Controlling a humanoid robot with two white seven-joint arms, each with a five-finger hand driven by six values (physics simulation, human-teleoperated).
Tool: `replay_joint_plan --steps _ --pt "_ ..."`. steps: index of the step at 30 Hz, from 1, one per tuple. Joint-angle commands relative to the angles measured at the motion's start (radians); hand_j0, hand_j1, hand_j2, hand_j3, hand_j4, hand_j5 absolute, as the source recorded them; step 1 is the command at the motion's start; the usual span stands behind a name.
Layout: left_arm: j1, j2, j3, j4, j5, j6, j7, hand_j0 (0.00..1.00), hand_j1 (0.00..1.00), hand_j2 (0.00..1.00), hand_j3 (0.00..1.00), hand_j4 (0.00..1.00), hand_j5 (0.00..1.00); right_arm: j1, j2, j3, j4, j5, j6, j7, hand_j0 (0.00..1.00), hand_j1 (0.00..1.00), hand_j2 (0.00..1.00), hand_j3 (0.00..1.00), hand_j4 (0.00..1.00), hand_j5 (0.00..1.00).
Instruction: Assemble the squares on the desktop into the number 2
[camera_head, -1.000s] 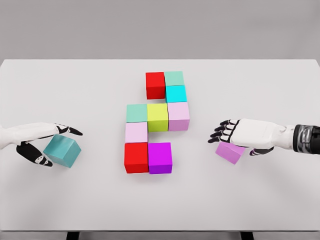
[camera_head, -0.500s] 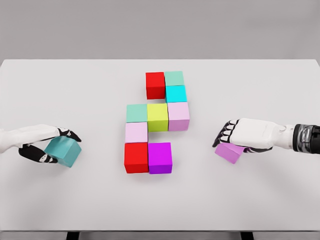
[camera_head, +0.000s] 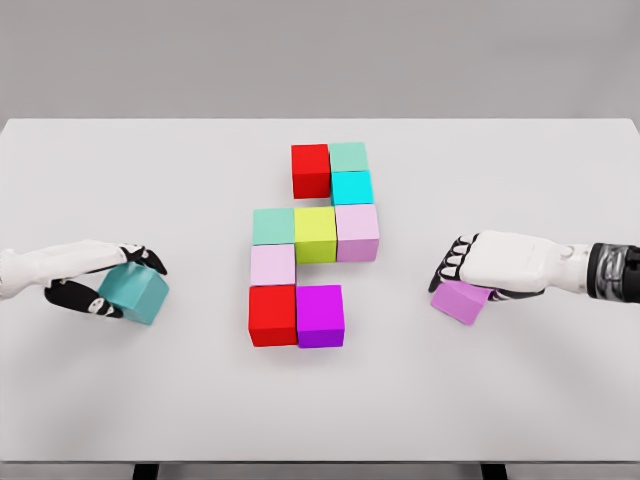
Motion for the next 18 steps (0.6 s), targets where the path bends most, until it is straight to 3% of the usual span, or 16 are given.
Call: replay_joint_plan --steps 1,10,15,18 --pt "-0.003 -0.021 0.003 0.004 0.005 0.025 -0.002 0.44 0.44 0.44 0.44 0.44 0.44 0.000 0.000 -0.001 -0.004 -0.007 0.003 0.000 0.72 0.72 0.72 0.72 0.72 0.72" --pt "-0.072 -0.117 0.011 0.044 0.015 0.135 0.006 0.44 0.44 0.44 0.44 0.44 0.44 -0.012 0.011 0.000 -0.033 -0.025 0.003 0.000 0.72 0.72 0.72 0.72 0.72 0.72" --pt "-0.127 -0.268 0.025 0.152 0.017 0.232 0.006 0.44 0.44 0.44 0.44 0.44 0.44 -0.031 0.033 0.003 -0.042 -0.037 0.003 0.000 0.71 0.71 0.71 0.71 0.71 0.71" --pt "-0.130 -0.286 0.028 0.174 0.017 0.232 0.006 0.43 0.43 0.43 0.43 0.43 0.43 -0.044 0.051 0.011 -0.044 -0.037 0.003 0.000 0.71 0.71 0.71 0.71 0.71 0.71"
